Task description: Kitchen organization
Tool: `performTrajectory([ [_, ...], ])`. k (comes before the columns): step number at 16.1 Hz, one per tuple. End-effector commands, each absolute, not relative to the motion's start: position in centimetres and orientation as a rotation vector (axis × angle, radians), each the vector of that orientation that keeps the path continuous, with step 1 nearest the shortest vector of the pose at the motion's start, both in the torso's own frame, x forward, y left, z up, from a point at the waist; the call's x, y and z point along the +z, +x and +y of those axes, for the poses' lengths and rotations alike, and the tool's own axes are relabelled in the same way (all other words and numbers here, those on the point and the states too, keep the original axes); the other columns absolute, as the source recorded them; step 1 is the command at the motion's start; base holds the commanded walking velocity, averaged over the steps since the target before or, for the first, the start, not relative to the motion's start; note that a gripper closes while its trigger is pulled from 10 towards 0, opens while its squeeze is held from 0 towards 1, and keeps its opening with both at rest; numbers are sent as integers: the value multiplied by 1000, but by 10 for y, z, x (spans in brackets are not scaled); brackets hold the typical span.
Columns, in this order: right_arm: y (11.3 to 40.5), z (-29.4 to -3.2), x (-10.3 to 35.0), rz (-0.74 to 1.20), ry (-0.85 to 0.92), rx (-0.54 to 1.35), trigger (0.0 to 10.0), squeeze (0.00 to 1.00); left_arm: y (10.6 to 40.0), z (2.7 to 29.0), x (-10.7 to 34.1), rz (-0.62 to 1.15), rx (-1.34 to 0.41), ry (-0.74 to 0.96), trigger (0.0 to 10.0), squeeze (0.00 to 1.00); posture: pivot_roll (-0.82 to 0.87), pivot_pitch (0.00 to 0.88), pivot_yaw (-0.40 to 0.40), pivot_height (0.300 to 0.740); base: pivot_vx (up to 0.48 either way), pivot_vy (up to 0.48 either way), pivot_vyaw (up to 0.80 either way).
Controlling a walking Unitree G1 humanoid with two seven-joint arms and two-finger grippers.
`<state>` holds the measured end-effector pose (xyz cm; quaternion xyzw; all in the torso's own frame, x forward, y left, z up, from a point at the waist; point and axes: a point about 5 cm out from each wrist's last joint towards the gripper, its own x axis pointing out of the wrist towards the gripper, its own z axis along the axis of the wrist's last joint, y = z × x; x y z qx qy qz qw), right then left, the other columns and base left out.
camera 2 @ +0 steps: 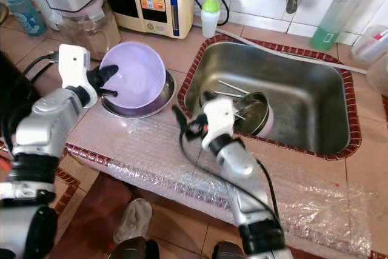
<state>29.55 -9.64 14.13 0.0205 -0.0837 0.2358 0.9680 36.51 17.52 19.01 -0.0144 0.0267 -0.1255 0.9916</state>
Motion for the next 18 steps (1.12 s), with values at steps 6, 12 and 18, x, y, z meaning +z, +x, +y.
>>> performTrajectory([
  [6,313,-95,169,-243,257,443,10000,0,359,157,218,-137,-297,-24,0,0,32,117,47,740,0,0,0],
  [12,324,-77,181,-260,286,484,10000,0,354,133,214,-154,-375,4,0,0,37,112,66,740,0,0,0],
  [18,338,-71,188,-252,310,407,0,0,347,122,218,-184,-419,-21,0,0,39,114,55,740,0,0,0],
])
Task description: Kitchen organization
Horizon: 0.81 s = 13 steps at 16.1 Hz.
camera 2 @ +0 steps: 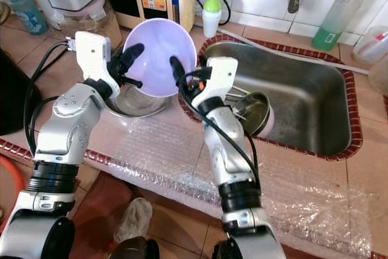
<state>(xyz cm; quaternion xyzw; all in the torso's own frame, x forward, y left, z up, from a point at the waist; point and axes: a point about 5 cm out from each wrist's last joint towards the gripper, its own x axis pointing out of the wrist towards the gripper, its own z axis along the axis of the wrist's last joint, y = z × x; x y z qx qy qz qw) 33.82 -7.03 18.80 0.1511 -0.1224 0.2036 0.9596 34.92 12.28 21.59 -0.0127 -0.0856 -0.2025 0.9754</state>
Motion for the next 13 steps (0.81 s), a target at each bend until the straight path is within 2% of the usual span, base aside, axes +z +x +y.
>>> performTrajectory([
  [1,341,-71,188,-242,314,391,0,0,346,121,217,-191,-423,-15,0,0,39,113,53,740,0,0,0],
  [3,354,-69,208,-208,274,342,0,0,341,116,220,-237,-439,27,0,0,40,115,43,740,0,0,0],
  [6,357,-68,216,-187,275,342,0,0,340,116,221,-260,-423,47,0,0,38,114,38,740,0,0,0],
  [10,360,-75,191,-17,318,288,0,0,339,115,226,-299,-420,48,0,0,36,115,29,740,0,0,0],
  [13,359,-76,182,32,334,319,0,0,339,115,225,-305,-424,61,0,0,37,116,28,740,0,0,0],
])
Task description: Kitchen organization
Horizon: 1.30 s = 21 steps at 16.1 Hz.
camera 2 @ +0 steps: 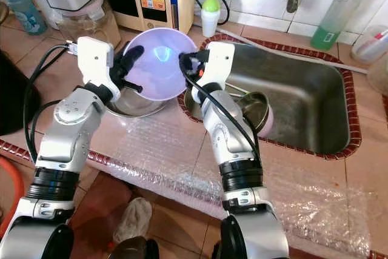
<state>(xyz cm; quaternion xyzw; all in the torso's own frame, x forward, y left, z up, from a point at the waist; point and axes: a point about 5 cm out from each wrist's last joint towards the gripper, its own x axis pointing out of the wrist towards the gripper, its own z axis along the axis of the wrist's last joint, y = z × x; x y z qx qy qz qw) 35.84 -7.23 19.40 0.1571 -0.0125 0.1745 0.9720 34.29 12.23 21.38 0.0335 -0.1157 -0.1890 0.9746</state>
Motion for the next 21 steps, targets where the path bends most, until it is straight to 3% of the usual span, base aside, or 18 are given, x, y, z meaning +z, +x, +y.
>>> performTrajectory([
  [1,358,-78,180,49,329,337,0,0,339,116,224,-303,-419,68,0,0,37,115,28,740,0,0,0],
  [7,359,-88,173,86,335,325,0,0,341,116,223,-297,-419,99,235,0,33,114,31,740,0,0,0],
  [8,359,-88,173,85,338,321,0,0,341,115,222,-294,-422,109,4471,0,33,113,32,740,0,0,0],
  [9,359,-89,173,85,340,317,0,0,341,115,222,-292,-426,117,4471,0,33,113,32,740,0,0,0],
  [10,359,-90,174,84,340,315,0,0,341,114,221,-291,-425,121,10000,706,33,113,32,740,0,0,0],
  [11,360,-90,174,82,340,309,0,0,340,114,220,-288,-435,105,10000,1000,35,113,28,740,0,0,0],
  [16,366,-97,180,47,367,231,0,0,336,109,215,-282,-464,130,10000,1000,39,110,26,740,0,0,0],
  [21,373,-120,188,-24,445,90,0,0,336,117,211,-261,-455,171,10000,1000,40,107,32,740,0,0,0],
])
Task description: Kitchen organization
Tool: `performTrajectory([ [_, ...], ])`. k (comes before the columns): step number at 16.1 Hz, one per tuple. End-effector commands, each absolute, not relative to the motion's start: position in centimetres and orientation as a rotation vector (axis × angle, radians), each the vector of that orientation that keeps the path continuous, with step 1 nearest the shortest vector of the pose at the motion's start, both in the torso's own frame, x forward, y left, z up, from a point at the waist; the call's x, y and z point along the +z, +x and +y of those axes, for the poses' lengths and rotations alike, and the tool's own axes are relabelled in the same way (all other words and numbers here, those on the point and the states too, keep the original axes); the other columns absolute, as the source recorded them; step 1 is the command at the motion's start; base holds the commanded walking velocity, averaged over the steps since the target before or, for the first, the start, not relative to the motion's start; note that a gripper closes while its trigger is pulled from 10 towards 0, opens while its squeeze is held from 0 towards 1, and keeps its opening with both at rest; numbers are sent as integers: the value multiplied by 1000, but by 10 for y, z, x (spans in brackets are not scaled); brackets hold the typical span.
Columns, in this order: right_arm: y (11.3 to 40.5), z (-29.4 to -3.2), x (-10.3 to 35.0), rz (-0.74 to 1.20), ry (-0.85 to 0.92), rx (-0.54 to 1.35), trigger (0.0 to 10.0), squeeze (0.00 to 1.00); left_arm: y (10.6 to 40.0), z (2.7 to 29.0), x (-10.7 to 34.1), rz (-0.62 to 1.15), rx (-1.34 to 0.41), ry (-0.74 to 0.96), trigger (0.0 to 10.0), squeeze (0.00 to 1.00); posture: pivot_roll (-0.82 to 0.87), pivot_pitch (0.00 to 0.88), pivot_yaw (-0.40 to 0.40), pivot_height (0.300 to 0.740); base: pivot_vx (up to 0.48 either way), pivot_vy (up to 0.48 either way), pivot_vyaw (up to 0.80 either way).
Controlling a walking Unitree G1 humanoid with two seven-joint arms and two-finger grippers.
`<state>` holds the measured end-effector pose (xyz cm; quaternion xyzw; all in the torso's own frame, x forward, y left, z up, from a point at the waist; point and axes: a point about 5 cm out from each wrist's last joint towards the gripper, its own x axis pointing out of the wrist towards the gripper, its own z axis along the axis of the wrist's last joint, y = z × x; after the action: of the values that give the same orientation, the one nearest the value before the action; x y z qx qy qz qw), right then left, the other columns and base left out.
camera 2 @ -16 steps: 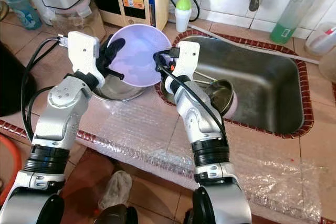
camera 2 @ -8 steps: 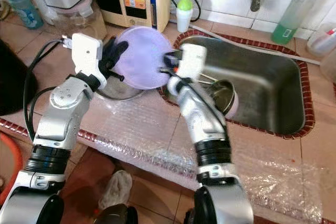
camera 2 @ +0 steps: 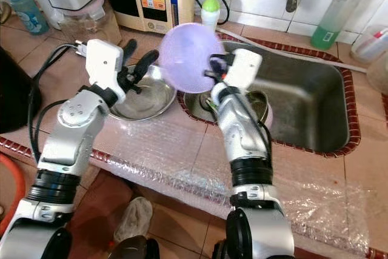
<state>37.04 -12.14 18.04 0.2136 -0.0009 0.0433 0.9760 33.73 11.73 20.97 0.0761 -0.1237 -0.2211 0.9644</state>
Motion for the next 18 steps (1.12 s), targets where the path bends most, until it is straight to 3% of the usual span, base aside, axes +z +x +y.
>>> performTrajectory([
  [1,373,-123,189,-42,474,70,0,0,336,120,209,-255,-449,175,10000,1000,38,106,37,740,0,0,0],
  [4,375,-145,198,-132,501,-34,0,0,335,125,204,-233,-441,209,10000,1000,39,104,36,740,0,0,0],
  [6,373,-180,173,-35,320,-228,0,0,331,129,193,-151,-468,252,10000,1000,40,103,31,740,0,0,0],
  [10,359,-210,121,158,324,-394,0,0,308,131,167,-35,-633,319,10000,1000,51,103,28,740,0,0,0],
  [11,356,-211,112,190,315,-403,627,0,303,131,162,-15,-675,339,10000,1000,52,103,29,740,0,0,0],
  [12,353,-210,103,226,302,-401,9686,925,299,129,161,-3,-715,343,10000,1000,53,104,31,740,0,0,0],
  [13,352,-209,98,247,298,-397,10000,1000,298,128,161,5,-733,347,10000,1000,53,104,31,740,0,0,0],
  [18,349,-200,88,267,301,-351,10000,1000,303,129,168,8,-751,367,10000,1000,53,102,40,740,0,0,0],
])
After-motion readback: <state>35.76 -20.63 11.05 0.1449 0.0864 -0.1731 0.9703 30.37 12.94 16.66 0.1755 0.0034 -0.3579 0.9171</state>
